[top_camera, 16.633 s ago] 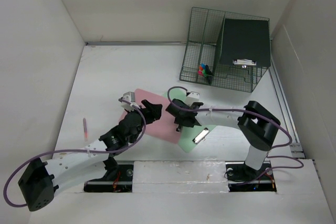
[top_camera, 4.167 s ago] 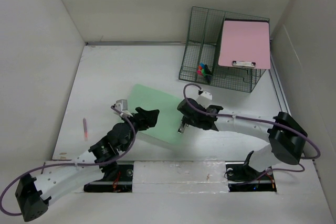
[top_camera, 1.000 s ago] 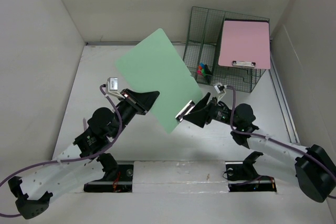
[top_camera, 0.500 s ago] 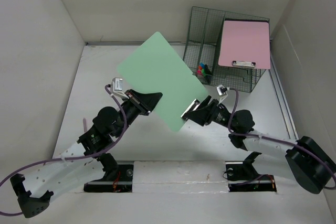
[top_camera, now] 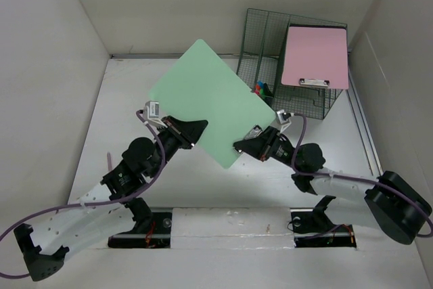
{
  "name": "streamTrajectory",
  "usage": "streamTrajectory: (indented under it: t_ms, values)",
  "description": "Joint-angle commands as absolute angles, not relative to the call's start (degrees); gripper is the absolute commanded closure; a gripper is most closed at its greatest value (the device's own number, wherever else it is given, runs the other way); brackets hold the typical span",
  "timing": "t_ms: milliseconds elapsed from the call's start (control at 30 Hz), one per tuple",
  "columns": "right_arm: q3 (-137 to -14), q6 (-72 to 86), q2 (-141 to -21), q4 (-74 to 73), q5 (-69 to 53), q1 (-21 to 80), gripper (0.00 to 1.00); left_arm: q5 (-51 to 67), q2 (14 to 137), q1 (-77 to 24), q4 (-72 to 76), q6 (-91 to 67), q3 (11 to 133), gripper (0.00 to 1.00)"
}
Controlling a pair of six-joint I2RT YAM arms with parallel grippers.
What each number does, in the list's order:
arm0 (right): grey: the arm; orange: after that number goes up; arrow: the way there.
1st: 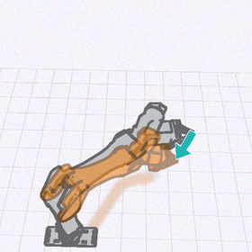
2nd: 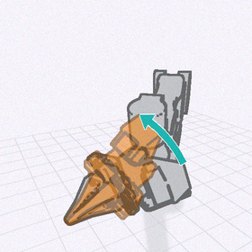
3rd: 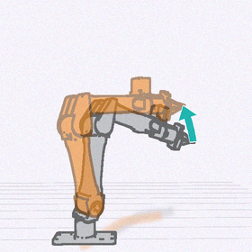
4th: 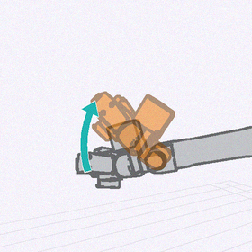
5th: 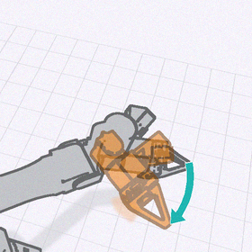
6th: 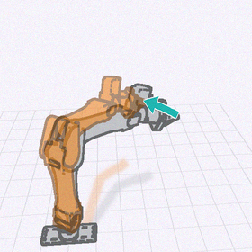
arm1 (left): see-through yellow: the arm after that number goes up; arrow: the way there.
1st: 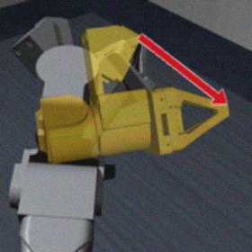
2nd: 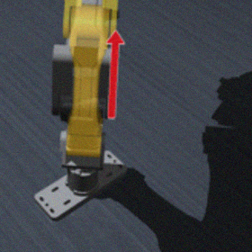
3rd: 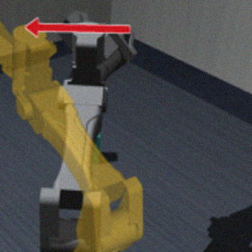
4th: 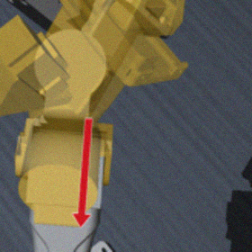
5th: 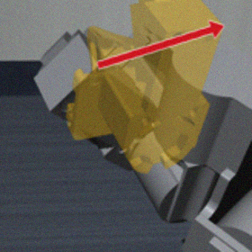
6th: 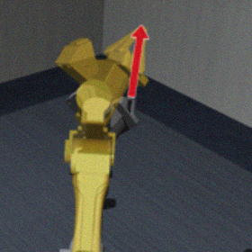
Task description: Organize the desk
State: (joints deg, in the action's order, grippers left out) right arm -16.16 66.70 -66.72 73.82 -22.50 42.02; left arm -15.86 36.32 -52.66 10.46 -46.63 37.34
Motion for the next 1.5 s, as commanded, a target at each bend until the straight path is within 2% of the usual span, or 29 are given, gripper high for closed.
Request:
streamTrajectory:
  t_ms: [0, 33, 100, 133, 167, 267, 433, 567, 667, 800, 1033, 1133, 1467]
  values:
    - [-18.63, 65.13, -65.57, 84.91, -20.57, 42.54, 1.0, -17.22, 34.2, -53.0, 12.31, -47.28, 36.13, 0.98]
    - [-18.89, 64.95, -64.52, 84.29, -20.04, 42.54, 1.0, -18.1, 33.49, -53.0, 11.96, -47.2, 36.04, 0.81]
    - [-20.29, 63.64, -63.64, 80.71, -18.37, 42.54, 1.0, -20.12, 31.74, -53.0, 11.43, -46.94, 35.95, 0.61]
    - [-24.04, 61.63, -60.94, 76.33, -16.8, 42.54, 1.0, -21.0, 30.51, -53.0, 11.86, -46.76, 34.99, 0.39]
    - [-24.08, 61.61, -60.91, 76.29, -16.79, 42.54, 1.0, -21.27, 30.5, -53.0, 11.87, -46.76, 34.98, 0.39]
    - [-29.94, 56.7, -56.01, 64.28, -11.46, 41.31, 1.0, -21.62, 28.39, -53.0, 12.66, -45.79, 34.45, 0.29]
    - [-35.86, 49.66, -48.96, 46.24, -0.72, 38.06, 1.0, -21.27, 26.99, -53.0, 12.13, -44.3, 33.32, 0.29]
    - [-37.44, 49.92, -44.57, 38.34, 9.81, 33.85, 1.0, -19.78, 26.63, -53.0, 12.39, -43.51, 32.61, 0.29]
    - [-39.81, 51.24, -41.93, 24.92, 18.94, 30.86, 1.0, -17.85, 27.86, -53.0, 14.41, -43.24, 31.12, 0.29]
    - [-40.25, 54.05, -40.52, 19.35, 24.16, 26.55, 1.0, -15.21, 33.29, -53.0, 15.38, -42.89, 30.32, 0.3]
    - [-40.69, 58.09, -44.11, 16.0, 23.65, 17.76, 1.0, -12.39, 39.63, -53.0, 15.47, -42.19, 29.53, 0.31]
    - [-41.13, 59.5, -47.97, 16.61, 18.31, 12.33, 1.0, -12.83, 39.82, -53.0, 14.42, -41.92, 30.32, 0.31]
    - [-41.13, 60.99, -54.13, 21.53, 3.45, 4.14, 1.0, -13.18, 41.13, -53.0, 15.73, -41.66, 29.79, 0.31]
